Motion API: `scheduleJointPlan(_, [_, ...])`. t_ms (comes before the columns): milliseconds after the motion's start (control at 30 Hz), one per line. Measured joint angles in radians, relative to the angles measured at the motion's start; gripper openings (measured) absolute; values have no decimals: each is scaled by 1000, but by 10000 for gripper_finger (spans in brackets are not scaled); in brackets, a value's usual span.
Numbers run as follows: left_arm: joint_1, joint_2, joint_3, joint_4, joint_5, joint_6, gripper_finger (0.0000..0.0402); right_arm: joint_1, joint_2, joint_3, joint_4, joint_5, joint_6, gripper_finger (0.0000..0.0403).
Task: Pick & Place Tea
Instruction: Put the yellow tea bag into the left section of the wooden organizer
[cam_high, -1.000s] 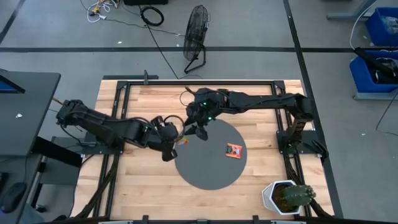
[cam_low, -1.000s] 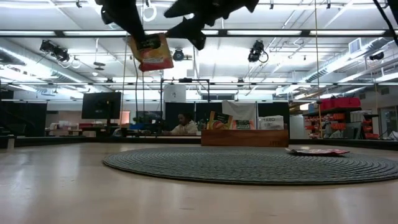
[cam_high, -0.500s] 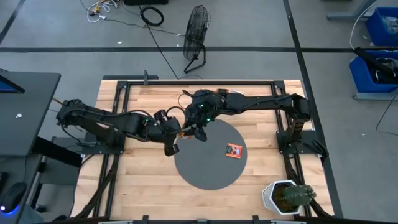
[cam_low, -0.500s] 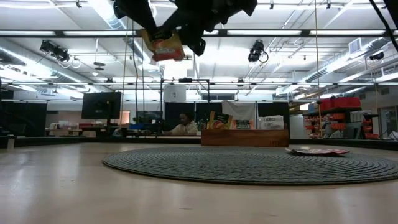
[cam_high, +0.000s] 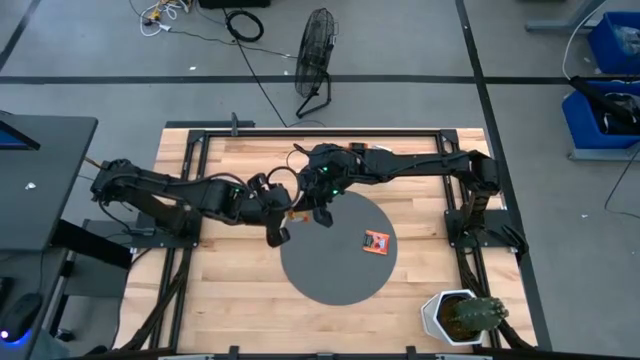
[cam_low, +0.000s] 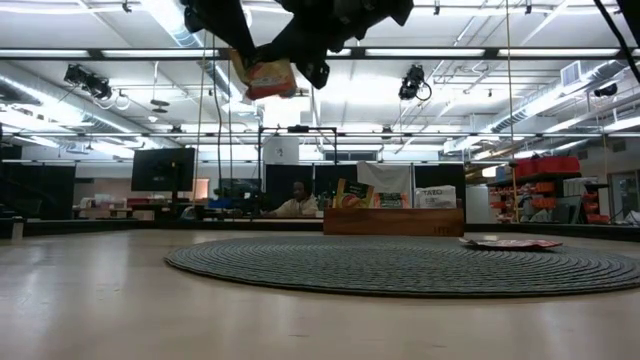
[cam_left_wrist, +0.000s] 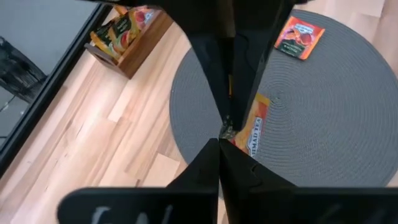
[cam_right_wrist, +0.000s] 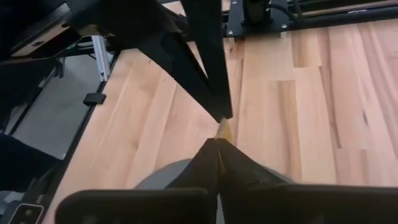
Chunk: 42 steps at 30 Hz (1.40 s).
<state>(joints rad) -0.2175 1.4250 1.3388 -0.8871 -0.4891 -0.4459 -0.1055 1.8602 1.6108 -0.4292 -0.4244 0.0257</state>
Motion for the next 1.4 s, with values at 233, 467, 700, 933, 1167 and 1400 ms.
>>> scheduleJointPlan(233, [14,-33,0,-8,-64,-99,51,-23,-23,0,-63,57,6,2])
scheduleJointPlan(467, [-6,-146,-2,-91,-256,-202,105,-84,-67,-1,-107,81,-8,1])
scheduleJointPlan(700, [-60,-252,-9,-89,-458,-250,154,-116,-142,-2,1,102,16,0])
scheduleJointPlan(933, [-102,-321,-145,82,-546,-262,181,-125,-187,-1,112,102,71,0])
scheduleJointPlan(1167, [-99,-384,-294,489,-515,-42,168,-125,-193,-1,125,68,77,0])
scheduleJointPlan(1400, [-4,-409,-383,811,-324,92,164,-124,-193,-2,304,66,140,0])
